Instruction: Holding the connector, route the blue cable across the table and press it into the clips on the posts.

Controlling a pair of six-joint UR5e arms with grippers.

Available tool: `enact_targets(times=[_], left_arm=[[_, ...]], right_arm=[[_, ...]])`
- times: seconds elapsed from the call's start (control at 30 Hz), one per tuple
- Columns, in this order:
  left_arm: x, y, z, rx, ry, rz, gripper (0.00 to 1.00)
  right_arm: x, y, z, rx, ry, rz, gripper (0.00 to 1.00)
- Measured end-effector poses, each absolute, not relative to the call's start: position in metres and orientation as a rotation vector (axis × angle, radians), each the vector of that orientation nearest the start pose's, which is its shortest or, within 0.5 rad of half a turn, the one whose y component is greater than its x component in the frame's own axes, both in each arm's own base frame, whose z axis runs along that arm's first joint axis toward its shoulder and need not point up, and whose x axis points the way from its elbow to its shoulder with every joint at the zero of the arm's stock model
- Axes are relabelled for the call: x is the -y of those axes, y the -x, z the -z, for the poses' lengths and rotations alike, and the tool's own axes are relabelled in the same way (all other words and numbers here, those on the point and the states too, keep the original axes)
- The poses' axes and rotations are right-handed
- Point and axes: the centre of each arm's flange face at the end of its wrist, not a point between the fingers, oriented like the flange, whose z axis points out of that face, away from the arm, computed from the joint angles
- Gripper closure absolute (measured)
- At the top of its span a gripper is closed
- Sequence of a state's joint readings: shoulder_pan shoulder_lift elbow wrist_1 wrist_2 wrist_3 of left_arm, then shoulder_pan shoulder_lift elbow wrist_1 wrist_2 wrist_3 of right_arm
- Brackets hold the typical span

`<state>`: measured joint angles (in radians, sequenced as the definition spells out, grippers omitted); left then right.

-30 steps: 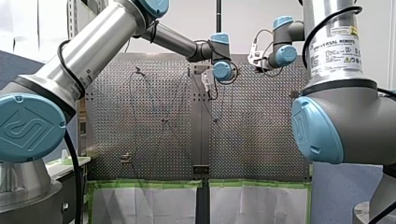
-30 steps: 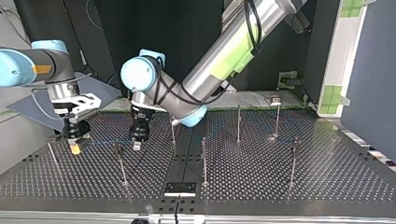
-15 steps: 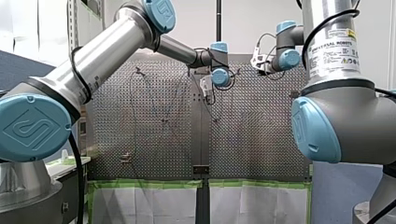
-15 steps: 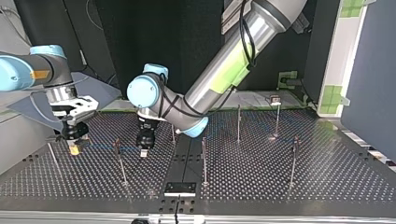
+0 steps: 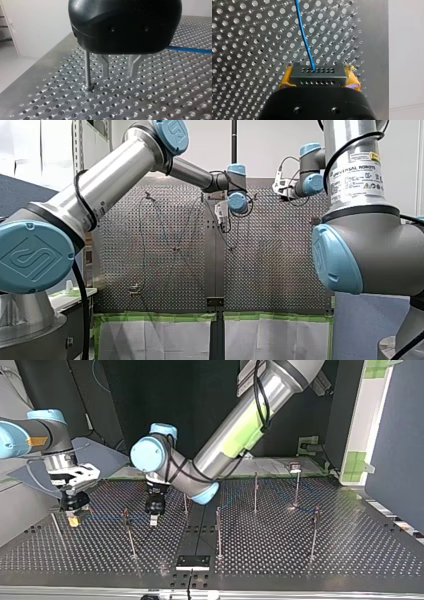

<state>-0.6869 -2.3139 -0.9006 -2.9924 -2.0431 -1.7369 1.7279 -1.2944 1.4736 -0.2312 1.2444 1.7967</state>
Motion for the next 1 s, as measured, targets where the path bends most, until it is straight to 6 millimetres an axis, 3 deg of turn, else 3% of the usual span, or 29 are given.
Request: enact_targets(times=[0.63,1.0], left_arm=[[0.562,-0.503,-0.342,-1.654,0.010,0.227,0.00],[0.559,-0.473,-0.368,-1.640,-0.039,0.299,0.00]], right_arm=[[0.566,-0.260,-0.407,1.093,-1.462,-1.733,1.00],[0.565,-0.261,-0.407,1.094,-1.466,-1.733,1.00]])
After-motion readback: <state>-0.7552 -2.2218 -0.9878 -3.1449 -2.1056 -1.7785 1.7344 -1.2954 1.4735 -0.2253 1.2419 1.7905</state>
